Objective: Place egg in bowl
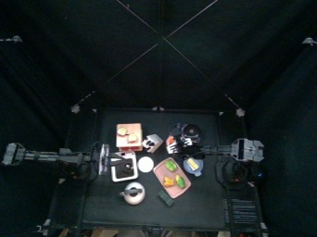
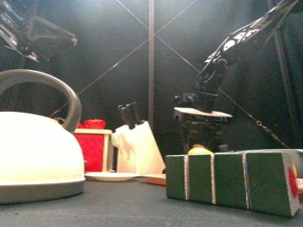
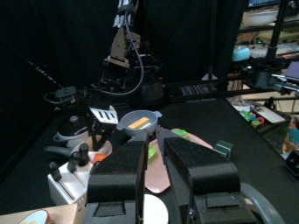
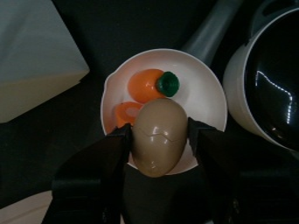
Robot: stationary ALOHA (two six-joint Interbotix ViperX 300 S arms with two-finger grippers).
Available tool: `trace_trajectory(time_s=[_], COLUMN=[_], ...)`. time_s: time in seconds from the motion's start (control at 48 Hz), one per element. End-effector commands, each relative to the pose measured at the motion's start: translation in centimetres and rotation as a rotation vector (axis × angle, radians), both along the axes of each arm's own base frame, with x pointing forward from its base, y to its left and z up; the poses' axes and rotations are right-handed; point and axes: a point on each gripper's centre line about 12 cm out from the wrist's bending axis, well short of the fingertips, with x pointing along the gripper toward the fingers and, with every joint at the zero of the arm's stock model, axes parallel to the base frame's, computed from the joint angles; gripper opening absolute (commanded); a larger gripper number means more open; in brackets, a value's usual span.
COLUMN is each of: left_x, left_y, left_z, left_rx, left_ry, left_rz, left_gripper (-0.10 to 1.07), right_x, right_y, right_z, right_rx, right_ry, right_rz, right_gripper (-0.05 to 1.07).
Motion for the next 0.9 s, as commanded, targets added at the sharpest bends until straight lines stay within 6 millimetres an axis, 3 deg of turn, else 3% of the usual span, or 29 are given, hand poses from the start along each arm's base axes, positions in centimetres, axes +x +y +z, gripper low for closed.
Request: trace_trajectory(time_s=[0.0, 0.25, 0.438, 0.625, 0.875], left_x=[0.2, 0.2, 0.1, 0.1, 0.1], left_y=[0.1, 0.2, 0.3, 0.4, 0.4], left_z=[0.7, 0.8, 0.7, 0.6, 0.5], left_rx=[0.004, 0.007, 0.008, 0.008, 0.008], left_ry=[-0.021, -0.024, -0.023, -0.021, -0.018], left_rz=[0.006, 0.007, 0.013, 0.018, 0.021], left_gripper=[0.60, 0.60, 0.60, 0.60, 0.60], right_x=[0.4, 0.5, -0.2, -2.6, -6.4], right_y=[-0.2, 1.6, 5.4, 8.5, 10.2], right_z=[2.1, 4.7, 7.0, 7.0, 5.8], right_rx=[-0.019, -0.034, -0.034, -0.013, 0.050], right_ry=[-0.056, -0.126, -0.188, -0.191, -0.178], right_rz=[0.003, 0.050, 0.149, 0.220, 0.229], right_gripper=[0.66, 0.66, 0.66, 0.66, 0.67])
